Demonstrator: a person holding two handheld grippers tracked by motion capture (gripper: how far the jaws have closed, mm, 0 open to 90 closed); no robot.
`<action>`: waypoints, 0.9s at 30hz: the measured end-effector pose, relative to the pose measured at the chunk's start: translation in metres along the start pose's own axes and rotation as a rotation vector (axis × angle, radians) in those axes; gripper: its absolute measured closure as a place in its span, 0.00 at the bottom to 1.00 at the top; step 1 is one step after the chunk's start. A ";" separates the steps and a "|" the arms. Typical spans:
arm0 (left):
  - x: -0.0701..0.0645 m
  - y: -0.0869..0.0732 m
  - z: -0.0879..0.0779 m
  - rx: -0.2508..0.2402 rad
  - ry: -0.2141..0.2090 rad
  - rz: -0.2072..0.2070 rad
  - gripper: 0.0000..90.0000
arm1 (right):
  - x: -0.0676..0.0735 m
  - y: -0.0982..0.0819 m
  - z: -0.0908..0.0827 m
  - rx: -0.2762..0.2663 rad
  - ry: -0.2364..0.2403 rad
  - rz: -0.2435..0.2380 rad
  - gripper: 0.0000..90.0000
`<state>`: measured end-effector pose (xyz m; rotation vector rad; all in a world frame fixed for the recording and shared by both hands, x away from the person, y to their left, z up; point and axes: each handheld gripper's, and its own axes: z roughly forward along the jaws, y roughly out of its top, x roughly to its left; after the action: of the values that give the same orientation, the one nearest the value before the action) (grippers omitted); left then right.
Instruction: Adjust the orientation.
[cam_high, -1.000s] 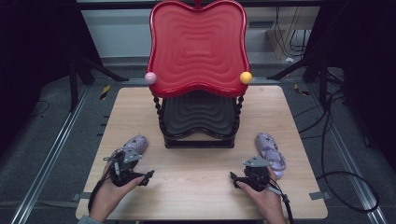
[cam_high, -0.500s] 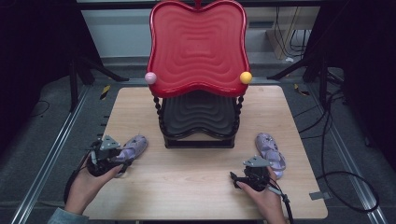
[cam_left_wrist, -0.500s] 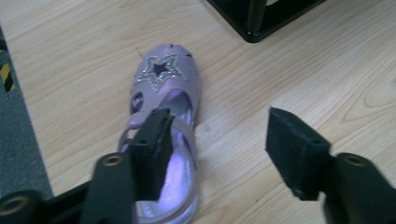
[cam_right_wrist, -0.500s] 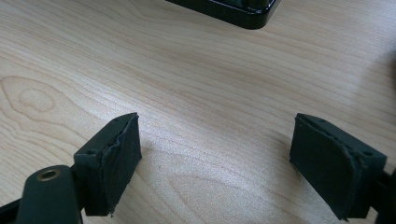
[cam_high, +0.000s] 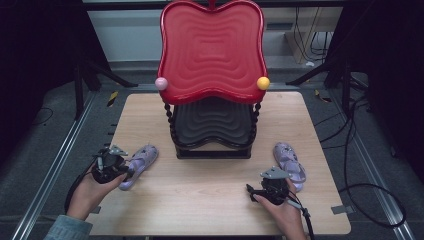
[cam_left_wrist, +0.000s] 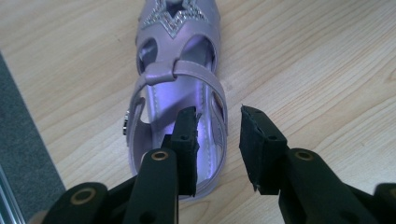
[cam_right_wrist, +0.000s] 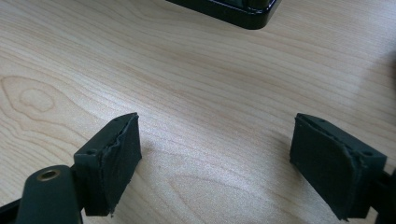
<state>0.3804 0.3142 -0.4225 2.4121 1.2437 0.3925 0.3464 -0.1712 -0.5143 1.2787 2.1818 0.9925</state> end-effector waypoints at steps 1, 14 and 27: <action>0.000 0.000 0.003 0.008 -0.005 0.001 0.74 | 0.000 0.000 0.000 0.000 0.000 0.000 0.18; 0.001 0.006 0.019 0.074 -0.028 0.010 0.83 | 0.000 0.000 0.000 0.002 0.006 0.003 0.18; 0.004 0.007 0.024 0.115 -0.046 0.028 0.92 | 0.000 0.000 0.000 0.003 0.007 0.005 0.18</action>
<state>0.3979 0.3089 -0.4404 2.5224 1.2452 0.2792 0.3464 -0.1712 -0.5140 1.2841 2.1871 0.9978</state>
